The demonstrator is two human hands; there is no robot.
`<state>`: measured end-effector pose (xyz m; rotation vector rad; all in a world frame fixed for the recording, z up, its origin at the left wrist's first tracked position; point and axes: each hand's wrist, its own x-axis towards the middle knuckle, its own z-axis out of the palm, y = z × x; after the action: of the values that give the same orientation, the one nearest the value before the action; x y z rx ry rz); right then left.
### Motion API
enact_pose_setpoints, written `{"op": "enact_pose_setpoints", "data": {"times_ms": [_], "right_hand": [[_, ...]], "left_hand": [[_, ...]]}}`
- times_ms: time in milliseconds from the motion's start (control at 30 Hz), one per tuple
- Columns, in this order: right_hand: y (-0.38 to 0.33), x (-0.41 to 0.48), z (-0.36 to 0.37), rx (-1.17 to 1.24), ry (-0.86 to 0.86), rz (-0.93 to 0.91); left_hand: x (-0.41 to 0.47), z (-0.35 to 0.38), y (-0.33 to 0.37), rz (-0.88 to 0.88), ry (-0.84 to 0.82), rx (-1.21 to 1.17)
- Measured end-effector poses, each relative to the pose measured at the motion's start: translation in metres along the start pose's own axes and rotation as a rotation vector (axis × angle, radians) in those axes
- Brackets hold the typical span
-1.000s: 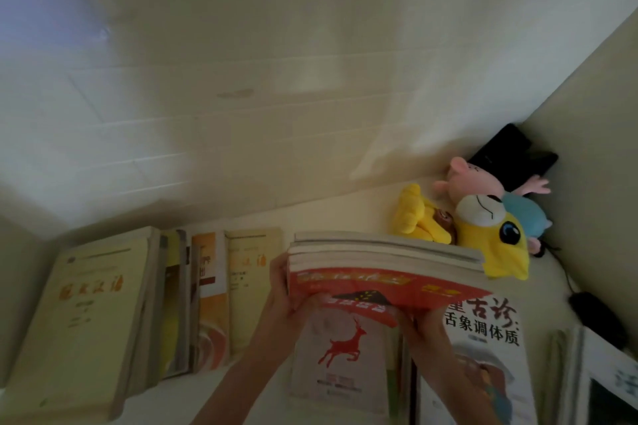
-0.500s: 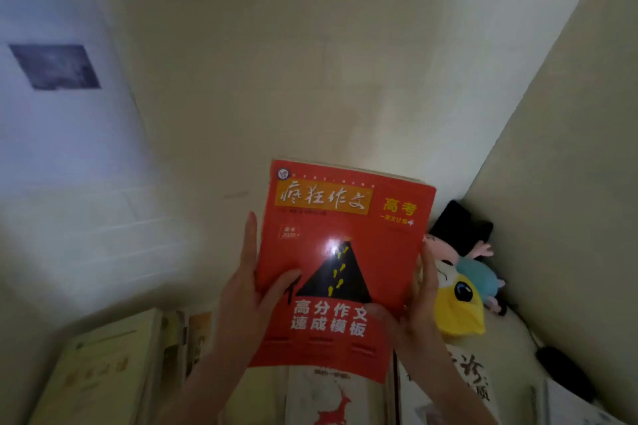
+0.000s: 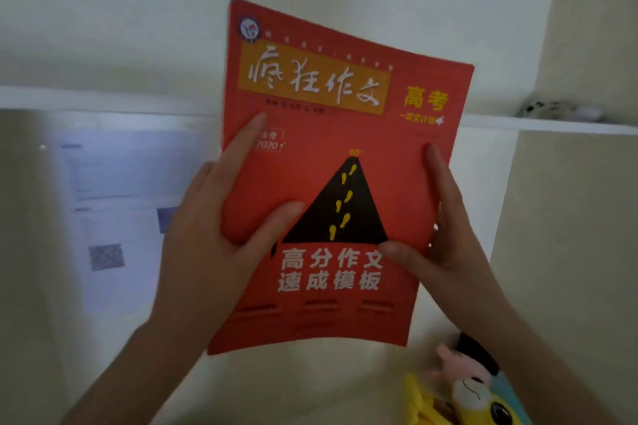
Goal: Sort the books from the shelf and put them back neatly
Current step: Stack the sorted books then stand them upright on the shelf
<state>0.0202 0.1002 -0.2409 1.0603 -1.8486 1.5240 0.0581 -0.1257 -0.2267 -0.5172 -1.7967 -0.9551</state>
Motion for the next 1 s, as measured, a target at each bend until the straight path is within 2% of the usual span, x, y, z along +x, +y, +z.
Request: {"op": "enact_pose_setpoints", "data": {"times_ms": [333, 633, 733, 833, 900, 1000], "right_hand": [[-0.063, 0.093, 0.041, 0.065, -0.116, -0.251], [-0.075, 0.137, 0.069, 0.054, -0.165, -0.281], [-0.076, 0.145, 0.069, 0.088, -0.175, -0.189], [-0.086, 0.170, 0.066, 0.120, -0.236, -0.011], [-0.092, 0.197, 0.066, 0.117, -0.316, 0.150], [-0.093, 0.231, 0.081, 0.101, -0.441, 0.424]], "left_hand": [[0.073, -0.088, 0.023, 0.244, 0.142, 0.040], [0.102, -0.117, 0.014, 0.206, 0.192, 0.057], [0.114, -0.123, 0.010, 0.135, 0.181, 0.061], [0.145, -0.133, 0.006, 0.029, 0.118, 0.079], [0.171, -0.140, 0.003, -0.132, 0.050, 0.027], [0.195, -0.148, -0.007, -0.486, -0.119, -0.009]]}}
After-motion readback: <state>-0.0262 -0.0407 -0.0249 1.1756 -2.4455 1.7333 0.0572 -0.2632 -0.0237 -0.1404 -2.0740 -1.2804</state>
